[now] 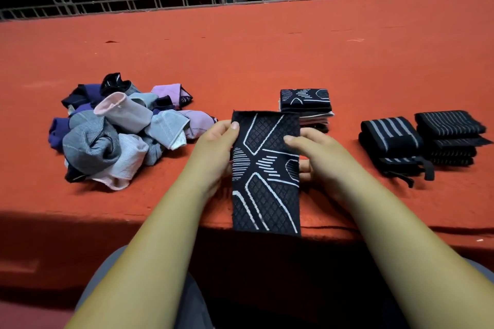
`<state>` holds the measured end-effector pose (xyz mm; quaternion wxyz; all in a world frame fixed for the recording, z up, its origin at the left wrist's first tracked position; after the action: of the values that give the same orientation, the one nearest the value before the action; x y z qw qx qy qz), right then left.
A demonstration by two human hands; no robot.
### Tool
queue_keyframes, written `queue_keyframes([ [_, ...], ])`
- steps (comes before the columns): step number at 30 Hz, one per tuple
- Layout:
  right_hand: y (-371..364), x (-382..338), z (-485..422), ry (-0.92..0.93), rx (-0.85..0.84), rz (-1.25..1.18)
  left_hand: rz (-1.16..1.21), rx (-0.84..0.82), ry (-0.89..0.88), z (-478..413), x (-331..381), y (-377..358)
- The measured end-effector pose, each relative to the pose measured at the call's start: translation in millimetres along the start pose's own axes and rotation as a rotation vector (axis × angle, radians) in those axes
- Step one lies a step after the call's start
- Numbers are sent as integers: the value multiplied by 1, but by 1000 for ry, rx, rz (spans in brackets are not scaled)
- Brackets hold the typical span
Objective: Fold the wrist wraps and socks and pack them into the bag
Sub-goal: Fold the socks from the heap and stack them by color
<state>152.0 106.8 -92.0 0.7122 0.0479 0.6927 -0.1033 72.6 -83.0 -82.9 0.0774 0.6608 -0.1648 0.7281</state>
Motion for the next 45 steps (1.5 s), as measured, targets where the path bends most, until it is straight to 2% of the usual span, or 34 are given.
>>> queue_keyframes([
  [3,4,-5,-2,137,54,21,89,-155,23,6,3,-5],
  [6,3,-13,-1,223,60,-114,163,-258,-11,9,10,-1],
  [8,4,-13,-2,228,57,-122,149,-215,14,5,7,3],
  [11,4,-1,-5,108,52,83,73,-85,139,-2,-13,11],
  [13,4,6,-4,59,37,145,64,-56,208,-4,-22,12],
  [15,5,4,-4,69,54,84,111,-93,200,-5,-17,10],
  [18,5,1,-6,50,30,-188,225,-231,171,0,-1,7],
  [20,3,2,-4,12,-15,-158,98,-249,238,5,-4,8],
  [22,1,9,-2,-7,-51,10,-116,-174,301,7,-15,15],
  [24,0,13,-2,-12,-32,130,-177,-121,329,6,-24,18],
  [27,2,13,-3,11,-6,161,-134,-129,321,4,-23,19],
  [34,0,11,-1,46,-55,-96,69,-212,282,5,-14,20],
  [39,3,9,1,9,20,-144,95,-188,304,7,-14,21],
  [41,1,10,0,-7,1,-193,95,-170,297,8,-14,22],
  [45,-1,9,1,64,-49,-114,136,-160,306,8,-14,20],
])
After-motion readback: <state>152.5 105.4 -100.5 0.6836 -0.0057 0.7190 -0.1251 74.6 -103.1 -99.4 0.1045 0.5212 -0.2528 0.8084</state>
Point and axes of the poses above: each hand's wrist, its own z-axis away from the middle knuckle, its own y-axis out of the back of the hand, x = y × z, the point moved 6 cm from there along -z, towards the middle knuckle, and after that the axes turned 4 degrees about y, right-handed, at the moved point
